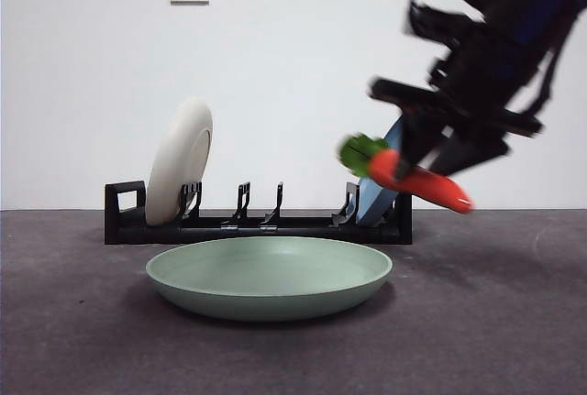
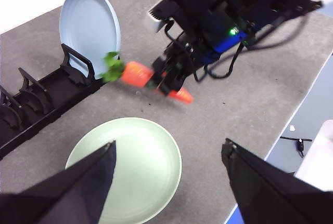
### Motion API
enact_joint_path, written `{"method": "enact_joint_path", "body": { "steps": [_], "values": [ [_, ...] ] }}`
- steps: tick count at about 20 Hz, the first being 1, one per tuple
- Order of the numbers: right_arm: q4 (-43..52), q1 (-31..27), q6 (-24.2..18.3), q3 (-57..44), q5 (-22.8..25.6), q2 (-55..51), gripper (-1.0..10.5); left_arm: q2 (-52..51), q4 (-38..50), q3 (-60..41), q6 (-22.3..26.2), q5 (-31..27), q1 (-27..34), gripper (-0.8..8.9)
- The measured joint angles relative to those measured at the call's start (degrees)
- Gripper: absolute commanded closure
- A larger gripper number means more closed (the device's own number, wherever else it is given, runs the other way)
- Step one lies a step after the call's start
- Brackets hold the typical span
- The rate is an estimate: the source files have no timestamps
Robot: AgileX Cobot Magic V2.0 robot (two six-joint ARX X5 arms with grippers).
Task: Take the green plate from the plate rack,put the plate on the table,take the carrot from the table,put the carrot in the plate
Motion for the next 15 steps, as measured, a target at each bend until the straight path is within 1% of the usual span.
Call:
{"method": "enact_joint_path", "body": {
  "steps": [3, 6, 9, 12, 13, 14, 15],
  "values": [
    [4.31, 6.34, 2.99, 0.0, 0.0, 1.88, 9.6, -0.02, 0.2, 0.0, 0.0, 0.0, 0.0, 4.67],
    [9.42, 11.96, 4.33, 0.0, 0.09, 7.69, 9.6, 0.0, 0.17, 0.0, 0.0, 0.0, 0.0, 4.68],
    [12.52, 15.34, 4.61, 0.0, 1.01, 13.11, 9.6, 0.0, 0.17, 0.0, 0.0, 0.02, 0.0, 4.68],
    [14.86, 16.26, 4.81, 0.0, 2.8, 15.87, 9.5, -0.02, 0.15, 0.0, 0.0, 0.02, 0.0, 4.68],
    [14.99, 16.26, 4.85, 0.0, 2.82, 16.33, 9.0, -0.02, 0.07, 0.0, 0.0, 0.02, 0.0, 4.68],
    [15.04, 16.26, 4.85, 0.0, 2.82, 16.52, 8.2, -0.02, -0.07, 0.0, 0.0, 0.02, 0.0, 4.68],
    [15.3, 16.26, 4.85, 0.02, 2.84, 16.68, 7.2, 0.0, -0.04, 0.0, 0.0, 0.02, 0.0, 4.68]
  ]
}}
